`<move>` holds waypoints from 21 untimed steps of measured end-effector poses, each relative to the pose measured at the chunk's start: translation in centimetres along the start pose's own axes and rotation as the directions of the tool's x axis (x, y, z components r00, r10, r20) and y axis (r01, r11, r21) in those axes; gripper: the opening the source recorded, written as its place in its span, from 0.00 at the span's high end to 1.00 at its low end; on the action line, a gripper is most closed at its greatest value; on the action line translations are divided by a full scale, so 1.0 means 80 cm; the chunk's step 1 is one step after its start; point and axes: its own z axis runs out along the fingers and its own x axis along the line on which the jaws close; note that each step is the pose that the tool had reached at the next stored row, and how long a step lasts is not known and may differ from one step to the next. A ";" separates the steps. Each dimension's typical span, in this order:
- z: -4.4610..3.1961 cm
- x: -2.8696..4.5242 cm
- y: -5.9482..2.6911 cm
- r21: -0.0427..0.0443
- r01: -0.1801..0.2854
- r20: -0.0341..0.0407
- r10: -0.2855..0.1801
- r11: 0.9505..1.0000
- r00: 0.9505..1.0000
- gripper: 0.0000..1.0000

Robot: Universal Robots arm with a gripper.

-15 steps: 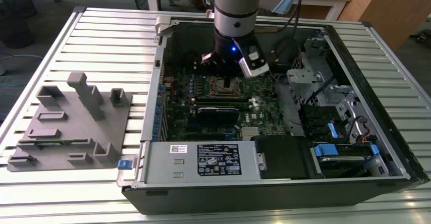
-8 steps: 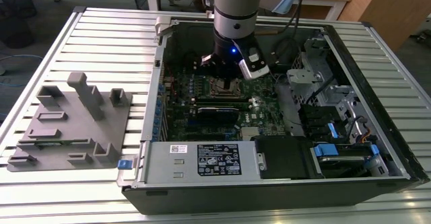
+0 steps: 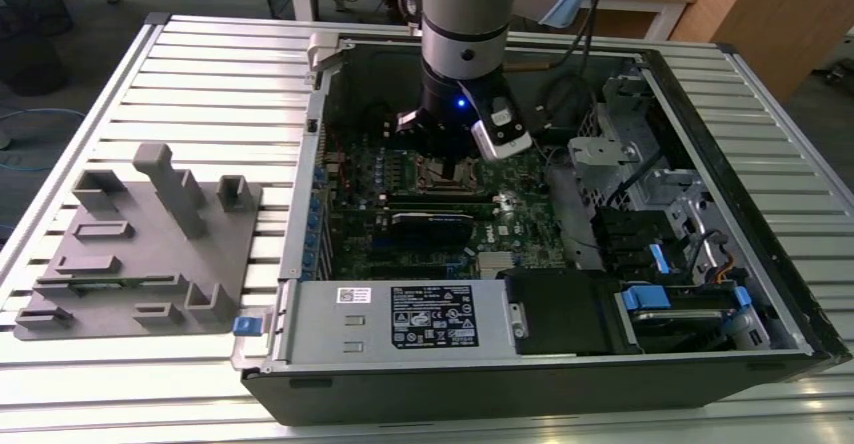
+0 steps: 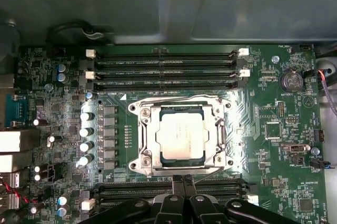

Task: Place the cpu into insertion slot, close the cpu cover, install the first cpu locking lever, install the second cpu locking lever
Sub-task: 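Install the second cpu locking lever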

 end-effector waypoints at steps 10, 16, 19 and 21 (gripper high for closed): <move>0.0002 0.0001 0.000 0.001 0.000 0.000 0.000 1.000 1.000 0.89; 0.0032 0.0025 0.000 0.004 0.000 0.000 0.000 1.000 1.000 0.89; 0.0076 0.0037 -0.001 0.004 0.000 0.000 0.000 1.000 1.000 0.89; 0.0109 0.0040 -0.001 0.004 0.000 0.000 0.000 1.000 1.000 0.89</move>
